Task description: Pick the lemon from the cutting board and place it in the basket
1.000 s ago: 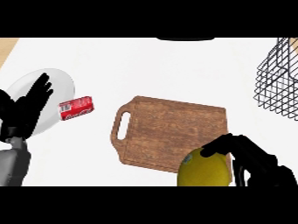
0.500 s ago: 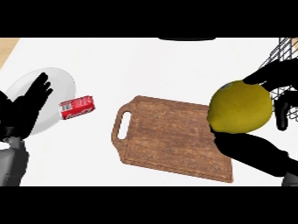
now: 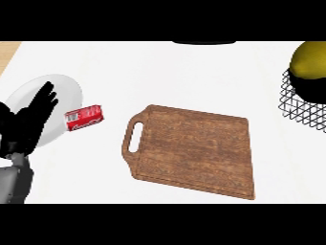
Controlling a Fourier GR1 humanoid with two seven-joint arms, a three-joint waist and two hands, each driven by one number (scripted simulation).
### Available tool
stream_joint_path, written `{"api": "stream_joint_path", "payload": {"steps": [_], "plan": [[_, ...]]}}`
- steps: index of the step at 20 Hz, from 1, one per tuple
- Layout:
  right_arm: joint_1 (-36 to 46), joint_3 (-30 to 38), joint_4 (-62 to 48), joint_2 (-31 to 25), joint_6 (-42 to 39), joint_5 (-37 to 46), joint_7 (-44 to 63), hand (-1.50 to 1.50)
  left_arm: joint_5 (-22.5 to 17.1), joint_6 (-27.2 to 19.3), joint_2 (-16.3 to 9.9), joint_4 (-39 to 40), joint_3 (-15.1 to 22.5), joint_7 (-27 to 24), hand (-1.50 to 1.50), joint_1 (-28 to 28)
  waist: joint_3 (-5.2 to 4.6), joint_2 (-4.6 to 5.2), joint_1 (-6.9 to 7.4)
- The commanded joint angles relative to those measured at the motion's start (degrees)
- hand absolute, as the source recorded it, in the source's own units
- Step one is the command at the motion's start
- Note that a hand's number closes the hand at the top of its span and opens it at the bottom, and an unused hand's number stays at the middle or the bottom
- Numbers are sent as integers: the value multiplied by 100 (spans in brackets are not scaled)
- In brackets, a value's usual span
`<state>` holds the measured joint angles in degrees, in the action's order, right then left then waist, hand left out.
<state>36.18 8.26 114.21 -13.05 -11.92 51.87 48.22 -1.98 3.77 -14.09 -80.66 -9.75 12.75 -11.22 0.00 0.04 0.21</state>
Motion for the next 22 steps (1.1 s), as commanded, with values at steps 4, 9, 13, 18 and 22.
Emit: {"api": "stream_joint_path", "payload": {"steps": [4, 9, 13, 18, 22], "plan": [[-858, 985, -757, -503, 585, -738, -1507, 150, 13, 32, 19, 40, -24, -81, 0, 29, 3, -1, -20], [-784, 1205, -1469, -810, 778, -903, -2007, 150, 27, -14, 76, 276, -16, 5, 0, -314, 1, 0, -23], [-854, 1633, -1936, -953, 989, -1330, -2443, 150, 224, -189, 261, 74, 137, -95, 0, -64, 1, -1, -17], [-914, 1989, -2797, -788, 2400, -627, -2619, 150, -36, 39, 24, -72, -78, 135, 0, -86, 5, 27, 59], [-564, 1964, -3901, -1001, 2358, -1070, -2988, -150, 154, -106, 175, -209, 84, 98, 0, -41, 2, 8, 31]]}}
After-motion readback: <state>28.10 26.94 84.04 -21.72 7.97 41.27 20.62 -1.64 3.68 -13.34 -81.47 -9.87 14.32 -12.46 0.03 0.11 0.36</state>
